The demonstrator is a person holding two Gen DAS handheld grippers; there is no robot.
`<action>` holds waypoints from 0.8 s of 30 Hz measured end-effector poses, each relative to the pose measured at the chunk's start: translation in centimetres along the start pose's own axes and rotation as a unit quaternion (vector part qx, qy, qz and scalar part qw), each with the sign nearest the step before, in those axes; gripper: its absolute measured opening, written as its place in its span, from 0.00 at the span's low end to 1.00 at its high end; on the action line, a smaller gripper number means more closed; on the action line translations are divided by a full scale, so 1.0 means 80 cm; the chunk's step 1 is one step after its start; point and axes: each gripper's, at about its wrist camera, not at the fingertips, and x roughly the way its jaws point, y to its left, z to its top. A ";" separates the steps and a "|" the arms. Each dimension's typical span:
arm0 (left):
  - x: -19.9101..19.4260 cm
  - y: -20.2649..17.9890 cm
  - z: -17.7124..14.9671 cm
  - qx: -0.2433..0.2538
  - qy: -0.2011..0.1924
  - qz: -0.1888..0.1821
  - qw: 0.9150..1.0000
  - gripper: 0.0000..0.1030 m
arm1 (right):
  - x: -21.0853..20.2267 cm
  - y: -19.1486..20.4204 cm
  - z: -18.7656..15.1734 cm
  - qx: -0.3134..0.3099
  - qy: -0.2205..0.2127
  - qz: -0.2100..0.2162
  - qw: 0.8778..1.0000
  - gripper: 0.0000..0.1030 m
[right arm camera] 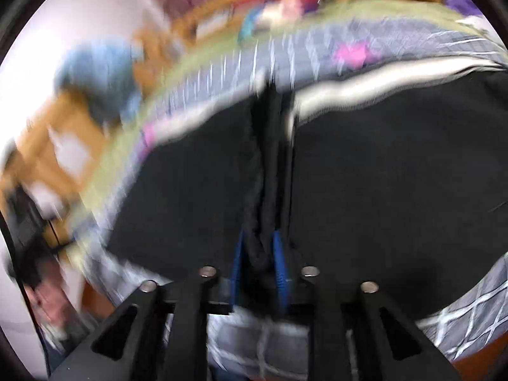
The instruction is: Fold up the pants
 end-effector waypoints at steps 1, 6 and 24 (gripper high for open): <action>0.001 0.002 0.000 -0.003 0.003 0.001 1.000 0.76 | 0.003 0.007 -0.005 -0.027 -0.004 -0.020 0.999 0.34; 0.004 -0.003 -0.001 0.007 0.010 0.004 1.000 0.76 | -0.022 0.014 0.011 -0.052 -0.062 -0.014 0.997 0.47; 0.038 -0.004 -0.004 0.013 0.038 0.056 0.998 0.76 | 0.050 -0.032 0.109 0.001 -0.035 0.017 0.999 0.12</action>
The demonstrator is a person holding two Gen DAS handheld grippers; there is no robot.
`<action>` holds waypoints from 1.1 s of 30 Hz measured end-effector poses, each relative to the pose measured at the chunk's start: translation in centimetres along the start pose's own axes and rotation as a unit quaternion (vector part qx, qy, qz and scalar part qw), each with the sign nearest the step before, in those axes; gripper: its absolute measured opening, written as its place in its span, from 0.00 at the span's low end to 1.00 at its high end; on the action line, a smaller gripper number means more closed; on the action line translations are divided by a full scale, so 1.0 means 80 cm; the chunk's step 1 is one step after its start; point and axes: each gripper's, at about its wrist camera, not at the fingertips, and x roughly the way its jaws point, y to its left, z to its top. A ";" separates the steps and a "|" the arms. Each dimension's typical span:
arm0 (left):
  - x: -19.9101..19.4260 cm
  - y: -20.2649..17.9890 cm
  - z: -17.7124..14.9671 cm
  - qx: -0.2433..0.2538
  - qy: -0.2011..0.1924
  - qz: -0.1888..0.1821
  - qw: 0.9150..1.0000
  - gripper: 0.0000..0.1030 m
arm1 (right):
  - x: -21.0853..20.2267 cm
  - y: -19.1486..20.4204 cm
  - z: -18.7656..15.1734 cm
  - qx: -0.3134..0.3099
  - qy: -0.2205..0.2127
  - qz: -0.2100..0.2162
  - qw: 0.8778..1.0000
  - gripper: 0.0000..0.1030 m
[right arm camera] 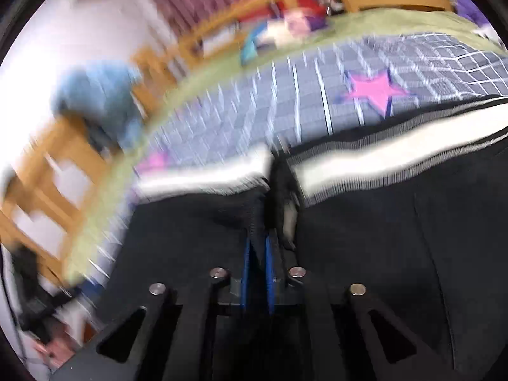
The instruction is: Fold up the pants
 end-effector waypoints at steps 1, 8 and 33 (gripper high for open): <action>0.001 -0.001 0.000 0.000 0.001 0.002 1.000 0.76 | 0.005 0.003 -0.005 -0.013 0.009 -0.017 1.000 0.14; -0.003 -0.009 -0.003 0.011 -0.006 0.007 1.000 0.76 | -0.048 -0.006 -0.040 0.026 -0.010 0.023 0.999 0.49; -0.004 -0.048 -0.025 0.042 -0.036 0.030 0.998 0.76 | -0.099 0.027 -0.074 -0.039 -0.108 -0.007 0.993 0.40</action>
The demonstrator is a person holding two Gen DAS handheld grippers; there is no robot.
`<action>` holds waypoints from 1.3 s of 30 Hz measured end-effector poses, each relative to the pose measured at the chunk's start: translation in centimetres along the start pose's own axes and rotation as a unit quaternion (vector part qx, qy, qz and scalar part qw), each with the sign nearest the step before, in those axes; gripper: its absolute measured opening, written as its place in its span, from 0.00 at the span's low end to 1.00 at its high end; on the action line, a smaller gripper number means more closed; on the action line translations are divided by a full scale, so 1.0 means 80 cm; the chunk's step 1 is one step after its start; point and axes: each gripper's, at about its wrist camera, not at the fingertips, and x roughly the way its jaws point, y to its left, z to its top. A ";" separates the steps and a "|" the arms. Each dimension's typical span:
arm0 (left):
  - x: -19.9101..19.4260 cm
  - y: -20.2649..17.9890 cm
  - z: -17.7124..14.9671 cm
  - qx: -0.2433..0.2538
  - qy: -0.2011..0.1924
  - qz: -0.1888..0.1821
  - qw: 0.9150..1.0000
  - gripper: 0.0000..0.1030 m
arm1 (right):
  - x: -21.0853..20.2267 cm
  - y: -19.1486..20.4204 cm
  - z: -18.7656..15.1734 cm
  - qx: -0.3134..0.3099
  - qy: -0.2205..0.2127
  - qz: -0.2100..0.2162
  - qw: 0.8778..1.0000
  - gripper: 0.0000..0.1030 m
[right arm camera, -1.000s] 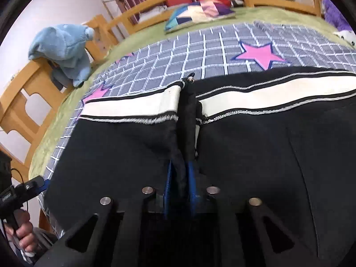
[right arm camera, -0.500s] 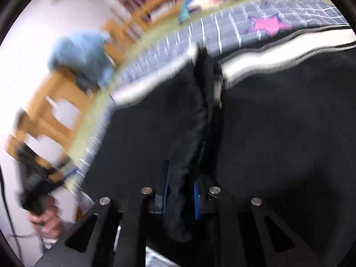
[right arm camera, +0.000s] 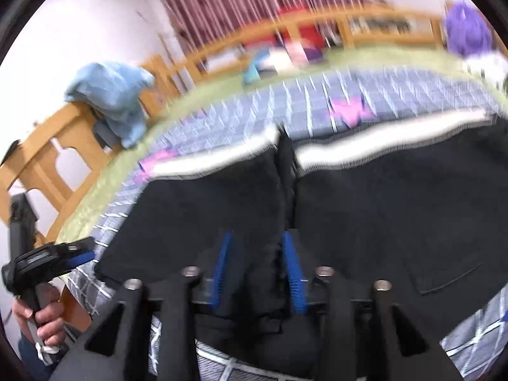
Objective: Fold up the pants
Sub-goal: 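Open both grippers and move the right gripper toward the cuff end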
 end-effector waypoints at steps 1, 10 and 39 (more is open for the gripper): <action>0.002 -0.008 -0.002 0.010 0.001 0.005 1.000 0.76 | -0.005 0.006 -0.003 -0.011 -0.003 0.012 1.000 0.40; 0.039 -0.059 -0.031 0.127 0.014 0.121 0.984 0.79 | 0.024 -0.003 -0.060 -0.070 0.078 -0.021 0.994 0.46; 0.046 0.036 0.036 -0.018 0.024 -0.013 0.999 0.67 | -0.114 -0.332 -0.003 0.157 -0.001 -0.176 0.972 0.70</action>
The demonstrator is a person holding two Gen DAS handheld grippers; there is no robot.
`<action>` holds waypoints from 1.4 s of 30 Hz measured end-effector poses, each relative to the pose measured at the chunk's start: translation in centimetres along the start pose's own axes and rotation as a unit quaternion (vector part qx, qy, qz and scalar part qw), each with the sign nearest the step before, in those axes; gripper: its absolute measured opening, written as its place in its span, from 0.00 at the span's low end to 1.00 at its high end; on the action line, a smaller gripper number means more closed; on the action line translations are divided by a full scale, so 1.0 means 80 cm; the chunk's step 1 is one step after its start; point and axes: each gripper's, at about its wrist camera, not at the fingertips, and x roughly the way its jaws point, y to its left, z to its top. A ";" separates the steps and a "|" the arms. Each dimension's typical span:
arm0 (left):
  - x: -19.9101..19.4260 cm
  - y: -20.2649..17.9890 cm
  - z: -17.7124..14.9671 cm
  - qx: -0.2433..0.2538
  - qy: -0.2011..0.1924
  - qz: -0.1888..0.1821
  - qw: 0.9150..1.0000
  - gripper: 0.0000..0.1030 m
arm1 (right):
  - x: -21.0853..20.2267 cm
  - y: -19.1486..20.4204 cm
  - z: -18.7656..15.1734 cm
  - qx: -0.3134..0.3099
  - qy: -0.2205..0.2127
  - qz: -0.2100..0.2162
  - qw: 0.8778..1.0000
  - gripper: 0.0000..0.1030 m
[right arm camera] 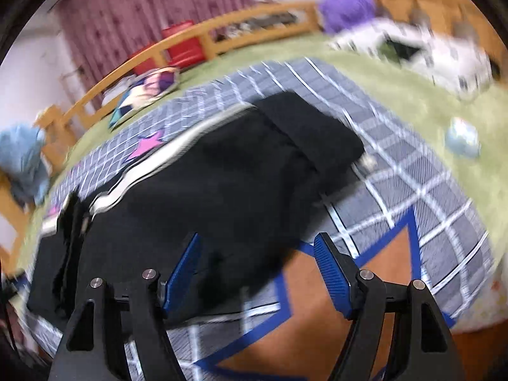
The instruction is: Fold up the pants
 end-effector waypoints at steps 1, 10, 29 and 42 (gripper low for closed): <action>0.010 0.006 0.002 -0.010 0.012 -0.005 1.000 0.67 | 0.010 -0.011 0.001 0.020 0.007 0.015 1.000 0.70; 0.063 0.010 0.039 -0.004 0.038 -0.090 0.995 0.65 | 0.068 -0.019 0.021 0.063 -0.015 0.076 0.995 0.71; -0.038 -0.003 0.151 0.008 -0.038 -0.106 0.994 0.09 | -0.050 0.144 0.115 0.014 -0.138 0.082 0.987 0.13; 0.019 0.126 0.125 -0.019 0.017 0.070 0.997 0.41 | 0.078 0.148 -0.018 0.005 0.044 0.057 0.997 0.35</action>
